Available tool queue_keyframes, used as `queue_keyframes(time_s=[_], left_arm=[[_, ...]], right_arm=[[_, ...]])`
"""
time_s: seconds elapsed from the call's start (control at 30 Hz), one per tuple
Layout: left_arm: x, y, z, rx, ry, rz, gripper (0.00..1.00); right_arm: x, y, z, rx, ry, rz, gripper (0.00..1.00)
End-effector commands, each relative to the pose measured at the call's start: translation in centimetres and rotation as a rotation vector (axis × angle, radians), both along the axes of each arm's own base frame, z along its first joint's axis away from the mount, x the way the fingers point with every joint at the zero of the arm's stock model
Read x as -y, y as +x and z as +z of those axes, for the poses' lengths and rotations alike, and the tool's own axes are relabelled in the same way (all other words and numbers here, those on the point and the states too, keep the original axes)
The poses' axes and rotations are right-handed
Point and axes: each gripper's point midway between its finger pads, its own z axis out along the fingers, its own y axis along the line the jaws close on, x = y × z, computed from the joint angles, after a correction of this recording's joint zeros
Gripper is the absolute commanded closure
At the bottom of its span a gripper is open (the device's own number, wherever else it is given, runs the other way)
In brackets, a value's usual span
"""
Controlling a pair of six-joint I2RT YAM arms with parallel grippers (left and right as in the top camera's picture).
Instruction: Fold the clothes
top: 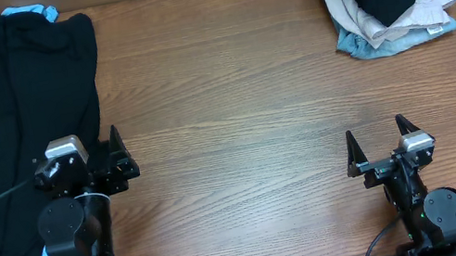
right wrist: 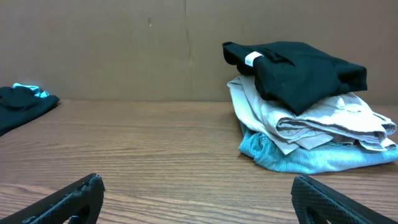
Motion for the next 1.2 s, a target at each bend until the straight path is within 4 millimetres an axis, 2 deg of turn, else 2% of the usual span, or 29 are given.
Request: queue_keyframes(time_s=[0.0, 0.23, 0.47, 0.9, 1.17], left_arm=[[-0.4, -0.2, -0.8, -0.009, -0.03, 0.016, 0.0], [-0.3, -1.4, -1.1, 0.061, -0.063, 0.018, 0.0], [-0.4, -2.1, -3.5, 0.075, -0.061, 0.022, 0.01], [-0.3, -4.0, -5.1, 0.259, -0.057, 0.016, 0.0], [-0.4, -4.2, -7.9, 0.183, -0.054, 0.021, 0.0]], right_arm=[[0.0, 0.0, -0.1, 0.008, 0.001, -0.002, 0.0], [0.0, 0.0, -0.1, 0.008, 0.001, -0.002, 0.0], [0.0, 0.0, -0.1, 0.008, 0.001, -0.002, 0.0], [0.0, 0.0, -0.1, 0.008, 0.001, -0.002, 0.0], [0.0, 0.0, -0.1, 0.008, 0.001, -0.002, 0.0]])
